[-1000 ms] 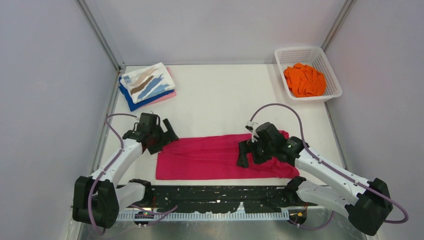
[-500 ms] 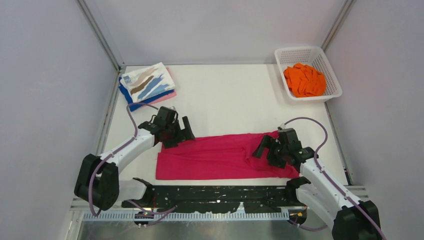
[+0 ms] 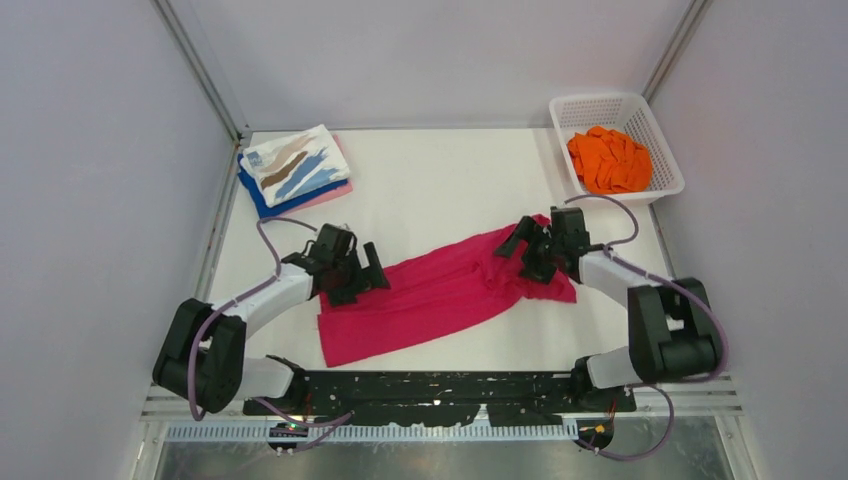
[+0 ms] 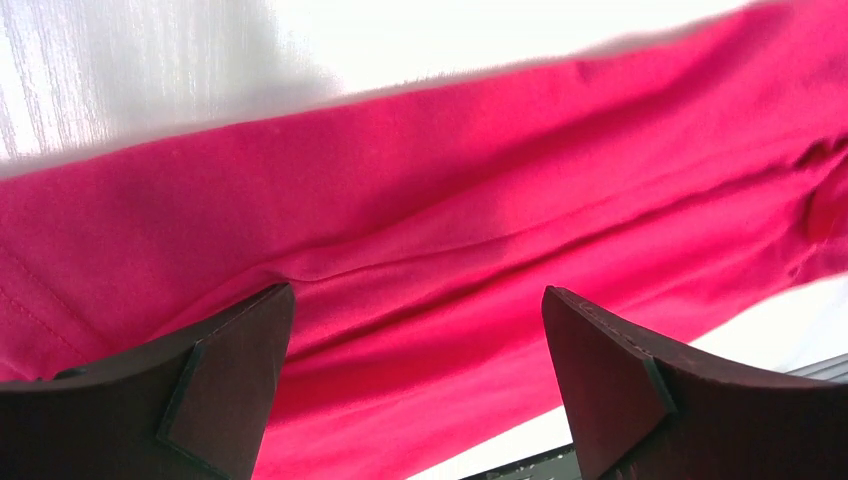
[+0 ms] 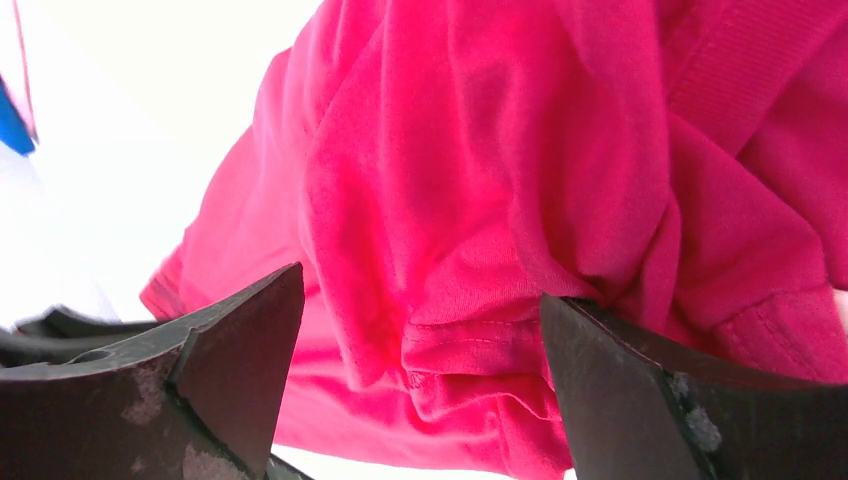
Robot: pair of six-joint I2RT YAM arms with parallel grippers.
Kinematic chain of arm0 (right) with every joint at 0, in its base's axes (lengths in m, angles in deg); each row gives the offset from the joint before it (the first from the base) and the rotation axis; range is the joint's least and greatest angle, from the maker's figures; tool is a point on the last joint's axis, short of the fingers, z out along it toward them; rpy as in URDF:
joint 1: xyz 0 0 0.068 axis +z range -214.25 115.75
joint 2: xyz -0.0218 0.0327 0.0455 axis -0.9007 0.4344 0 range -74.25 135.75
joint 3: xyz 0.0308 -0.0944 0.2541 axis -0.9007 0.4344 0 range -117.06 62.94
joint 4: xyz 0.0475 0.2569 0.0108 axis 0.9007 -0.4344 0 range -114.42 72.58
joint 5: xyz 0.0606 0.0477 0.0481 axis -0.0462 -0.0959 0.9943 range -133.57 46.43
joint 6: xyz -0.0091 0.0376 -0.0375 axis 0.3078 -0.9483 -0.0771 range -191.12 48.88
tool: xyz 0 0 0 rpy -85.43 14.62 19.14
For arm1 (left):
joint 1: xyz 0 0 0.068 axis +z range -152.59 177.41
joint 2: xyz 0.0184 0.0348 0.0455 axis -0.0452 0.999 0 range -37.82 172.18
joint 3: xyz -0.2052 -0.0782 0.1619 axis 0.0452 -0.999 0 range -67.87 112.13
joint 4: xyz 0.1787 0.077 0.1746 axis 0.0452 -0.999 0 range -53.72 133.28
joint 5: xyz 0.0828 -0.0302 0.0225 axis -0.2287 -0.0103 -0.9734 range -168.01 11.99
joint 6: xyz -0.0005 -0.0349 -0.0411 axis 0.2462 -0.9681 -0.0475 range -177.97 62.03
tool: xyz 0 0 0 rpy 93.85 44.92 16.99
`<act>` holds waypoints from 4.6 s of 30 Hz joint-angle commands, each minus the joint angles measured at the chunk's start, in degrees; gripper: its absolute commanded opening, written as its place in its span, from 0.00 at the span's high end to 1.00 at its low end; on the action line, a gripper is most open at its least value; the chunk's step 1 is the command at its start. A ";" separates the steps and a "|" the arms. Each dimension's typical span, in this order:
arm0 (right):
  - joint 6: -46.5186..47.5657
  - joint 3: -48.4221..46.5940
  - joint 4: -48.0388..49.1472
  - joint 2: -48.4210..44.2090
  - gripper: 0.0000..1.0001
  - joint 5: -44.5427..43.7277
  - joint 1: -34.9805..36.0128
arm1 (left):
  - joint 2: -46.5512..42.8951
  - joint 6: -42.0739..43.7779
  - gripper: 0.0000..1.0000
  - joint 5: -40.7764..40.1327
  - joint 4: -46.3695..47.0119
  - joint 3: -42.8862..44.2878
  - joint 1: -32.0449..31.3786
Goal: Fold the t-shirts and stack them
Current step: Rotate the tshirt 85 degrees, then grab the bottom of the folded rectangular tshirt with both arms, then fold the folded rectangular tshirt in 1/3 of the way
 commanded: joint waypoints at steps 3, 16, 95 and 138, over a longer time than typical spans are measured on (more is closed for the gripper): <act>5.09 -18.57 6.01 22.74 0.05 -3.53 -0.52 | -2.63 -5.84 0.00 0.18 3.60 -5.74 -1.79; 26.14 -81.03 -31.31 60.61 0.04 -1.05 4.44 | -3.02 -17.90 0.00 -1.57 8.22 -6.77 -14.97; 10.16 -15.58 -15.93 12.65 0.72 -24.69 68.59 | -22.67 -12.52 1.00 -7.86 -6.20 -16.24 -17.06; 20.88 -23.02 -16.15 5.36 0.93 -5.41 32.17 | 8.30 5.80 1.00 -14.16 -10.07 28.90 -12.75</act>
